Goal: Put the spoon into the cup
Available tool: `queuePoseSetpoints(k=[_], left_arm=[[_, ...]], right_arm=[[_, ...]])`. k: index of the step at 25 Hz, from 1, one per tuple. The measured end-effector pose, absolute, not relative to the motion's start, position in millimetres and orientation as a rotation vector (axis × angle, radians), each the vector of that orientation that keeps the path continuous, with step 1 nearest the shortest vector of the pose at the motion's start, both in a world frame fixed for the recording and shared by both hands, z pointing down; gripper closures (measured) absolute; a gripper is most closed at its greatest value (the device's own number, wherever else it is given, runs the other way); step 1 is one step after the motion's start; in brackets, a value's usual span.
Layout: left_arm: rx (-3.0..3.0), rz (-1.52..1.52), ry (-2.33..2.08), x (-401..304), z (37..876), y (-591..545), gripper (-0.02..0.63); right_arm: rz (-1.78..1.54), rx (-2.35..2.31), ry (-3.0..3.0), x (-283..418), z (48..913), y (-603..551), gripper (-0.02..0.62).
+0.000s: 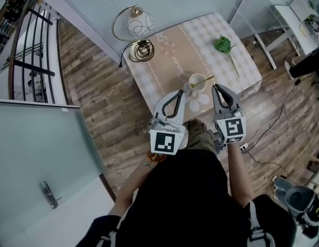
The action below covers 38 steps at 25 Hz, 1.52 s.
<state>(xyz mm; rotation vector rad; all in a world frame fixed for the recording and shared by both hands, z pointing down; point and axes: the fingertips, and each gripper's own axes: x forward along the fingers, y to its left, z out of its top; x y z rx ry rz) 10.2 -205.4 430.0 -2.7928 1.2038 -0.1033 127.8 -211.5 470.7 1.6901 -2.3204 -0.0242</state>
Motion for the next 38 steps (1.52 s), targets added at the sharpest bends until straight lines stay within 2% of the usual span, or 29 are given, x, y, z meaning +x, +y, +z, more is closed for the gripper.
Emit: queuePoseSetpoints(k=[11,23,32,38], left_arm=[[-2.749,-0.015,1.203,-5.3,404.5,-201.0,0.589],[-2.582,0.114,1.352,-48.5,349.2,-221.5,0.589],[-2.545,0.075,1.357,-62.9,353.6,-211.9,0.589],[-2.57,0.059,1.346,-62.4,366.0,-204.6,0.589]], right_arm=[[-0.116,1.792,-2.346,102.8,418.1,-188.1,0.586],[-0.474,2.029,-2.407,59.3,332.4,-189.5,0.586],[-0.477,2.004,-2.464,9.0,336.0,-176.3,0.588],[-0.424,1.965,-2.456,0.7,352.5,-170.2,0.588]])
